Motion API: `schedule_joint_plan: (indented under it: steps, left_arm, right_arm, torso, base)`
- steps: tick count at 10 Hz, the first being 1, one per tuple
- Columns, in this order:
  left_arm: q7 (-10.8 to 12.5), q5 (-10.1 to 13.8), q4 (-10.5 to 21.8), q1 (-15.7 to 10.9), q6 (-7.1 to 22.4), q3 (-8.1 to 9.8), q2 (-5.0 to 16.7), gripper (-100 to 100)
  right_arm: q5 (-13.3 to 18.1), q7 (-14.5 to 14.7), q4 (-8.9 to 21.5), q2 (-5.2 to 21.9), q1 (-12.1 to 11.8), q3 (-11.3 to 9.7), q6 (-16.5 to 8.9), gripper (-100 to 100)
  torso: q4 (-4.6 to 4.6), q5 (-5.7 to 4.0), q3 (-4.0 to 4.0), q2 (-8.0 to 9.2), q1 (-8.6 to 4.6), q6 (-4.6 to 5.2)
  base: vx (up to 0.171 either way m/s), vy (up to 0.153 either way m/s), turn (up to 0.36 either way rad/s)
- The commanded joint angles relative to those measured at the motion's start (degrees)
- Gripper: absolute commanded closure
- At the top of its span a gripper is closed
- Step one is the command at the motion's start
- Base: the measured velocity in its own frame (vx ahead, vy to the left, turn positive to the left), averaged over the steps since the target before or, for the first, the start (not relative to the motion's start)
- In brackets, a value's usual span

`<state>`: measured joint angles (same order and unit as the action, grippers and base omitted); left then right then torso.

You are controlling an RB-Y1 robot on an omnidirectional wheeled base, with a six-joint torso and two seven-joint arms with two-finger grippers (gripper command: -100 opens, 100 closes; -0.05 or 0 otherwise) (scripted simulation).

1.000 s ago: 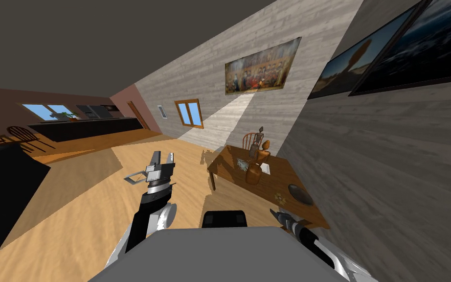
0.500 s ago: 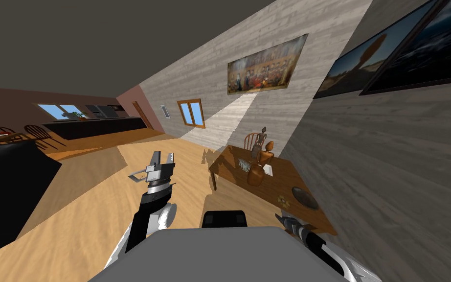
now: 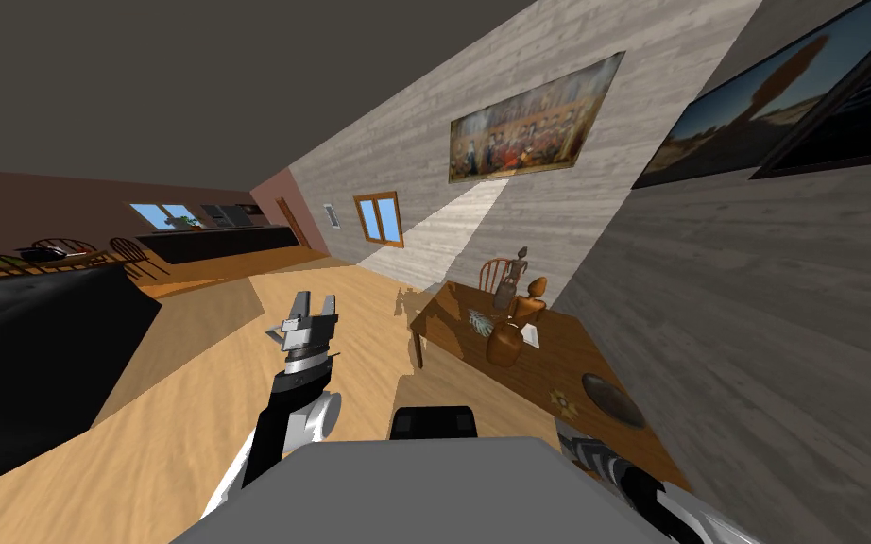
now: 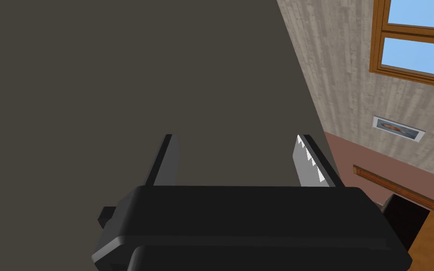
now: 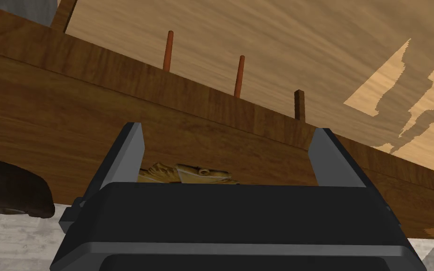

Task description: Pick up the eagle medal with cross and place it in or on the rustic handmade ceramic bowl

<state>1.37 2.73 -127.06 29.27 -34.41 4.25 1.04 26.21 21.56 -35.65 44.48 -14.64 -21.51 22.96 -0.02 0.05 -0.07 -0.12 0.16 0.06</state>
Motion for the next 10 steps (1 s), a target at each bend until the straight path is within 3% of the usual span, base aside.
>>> schedule_joint_plan:
  steps: [1, 2, 4, 7, 10]
  left_arm:
    - [0.0, 0.0, 0.0, 0.0, 0.0, 0.0, 0.0, 0]
    - [0.0, 0.0, 0.0, 0.0, 0.0, 0.0, 0.0, 0]
    - [0.0, 0.0, 0.0, 0.0, 0.0, 0.0, 0.0, 0]
    - [0.0, 0.0, 0.0, 0.0, 0.0, 0.0, 0.0, 0]
    - [0.0, 0.0, 0.0, 0.0, 0.0, 0.0, 0.0, 0]
  right_arm:
    - [0.35, -0.9, -2.08, 1.79, -1.06, -1.18, -1.92, -100]
    - [0.83, -0.39, -0.09, 2.57, -0.63, -1.66, -1.92, -100]
    - [0.83, -0.39, -0.09, 2.57, -0.63, -1.66, -1.92, -100]
    - [1.64, 0.46, 3.19, 3.84, 0.19, -2.46, -1.87, -100]
    - [1.96, 0.8, 4.46, 4.32, 0.55, -2.78, -1.84, -100]
  torso:
    - [0.0, 0.0, 0.0, 0.0, 0.0, 0.0]
    - [0.01, 0.01, 0.02, 0.04, -0.02, 0.01]
    - [0.01, -0.01, 0.04, 0.07, -0.05, 0.01]
    - [0.02, -0.01, 0.05, 0.09, -0.07, 0.01]
    - [0.02, -0.01, 0.03, 0.06, -0.04, 0.0]
  base:
    - [0.035, 0.029, 0.028]
    - [0.034, 0.031, 0.089]
    - [0.017, 0.014, 0.016]
    - [0.024, 0.02, 0.07]
    - [0.028, 0.02, 0.043]
